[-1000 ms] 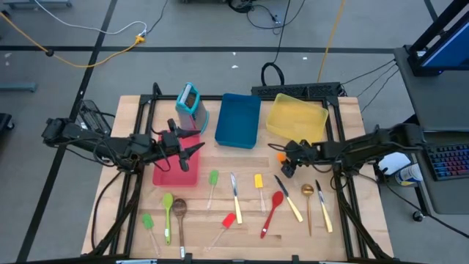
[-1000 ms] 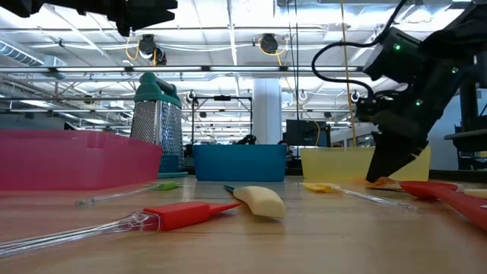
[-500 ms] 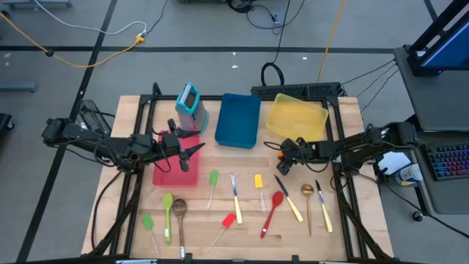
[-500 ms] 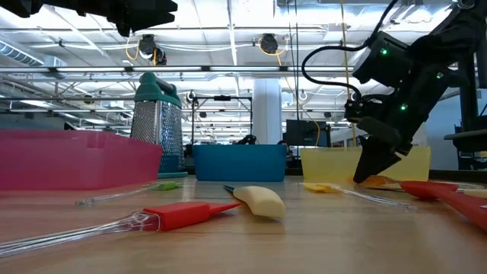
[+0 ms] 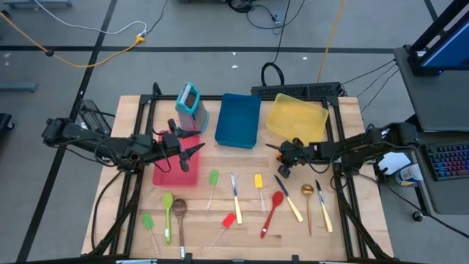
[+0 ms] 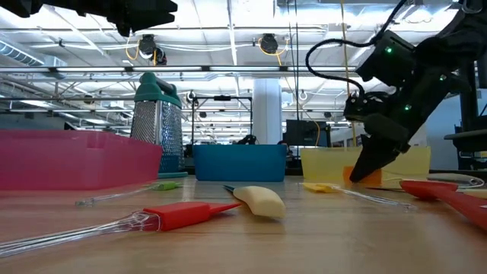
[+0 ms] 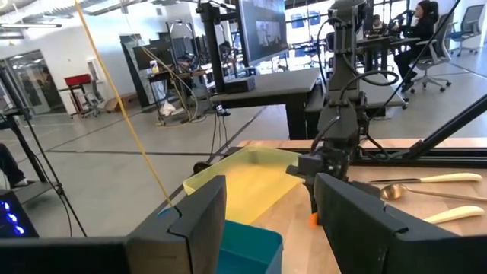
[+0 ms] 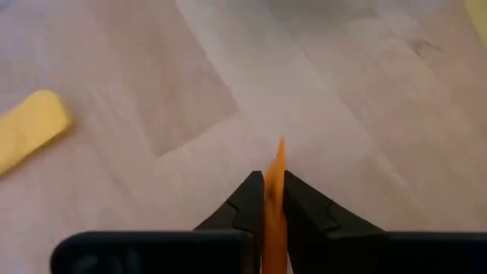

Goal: Pick & Place Kitchen Items
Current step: Put the orange spatula into the yellow bin

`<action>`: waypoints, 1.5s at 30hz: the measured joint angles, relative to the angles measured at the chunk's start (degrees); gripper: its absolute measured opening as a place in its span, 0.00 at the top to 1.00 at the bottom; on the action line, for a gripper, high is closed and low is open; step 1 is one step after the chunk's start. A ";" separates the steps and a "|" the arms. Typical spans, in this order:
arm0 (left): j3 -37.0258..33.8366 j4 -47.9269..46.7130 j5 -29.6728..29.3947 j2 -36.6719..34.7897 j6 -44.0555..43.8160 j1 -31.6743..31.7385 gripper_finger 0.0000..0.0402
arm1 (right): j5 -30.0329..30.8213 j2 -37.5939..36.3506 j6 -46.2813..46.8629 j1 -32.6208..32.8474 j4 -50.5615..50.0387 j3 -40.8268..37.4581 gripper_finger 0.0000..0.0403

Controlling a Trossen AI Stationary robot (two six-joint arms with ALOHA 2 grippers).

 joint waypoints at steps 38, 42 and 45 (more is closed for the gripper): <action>0.00 8.23 0.04 8.11 -7.39 0.04 0.48 | 1.80 -13.49 -45.91 -31.54 15.40 2.23 0.95; 0.00 8.19 0.06 8.25 -6.47 0.04 0.48 | -1.62 -8.50 -45.45 -36.67 15.48 2.23 0.95; 0.00 8.13 0.07 8.24 -6.47 0.04 0.48 | -4.35 -5.11 -45.27 -39.26 15.49 2.23 0.95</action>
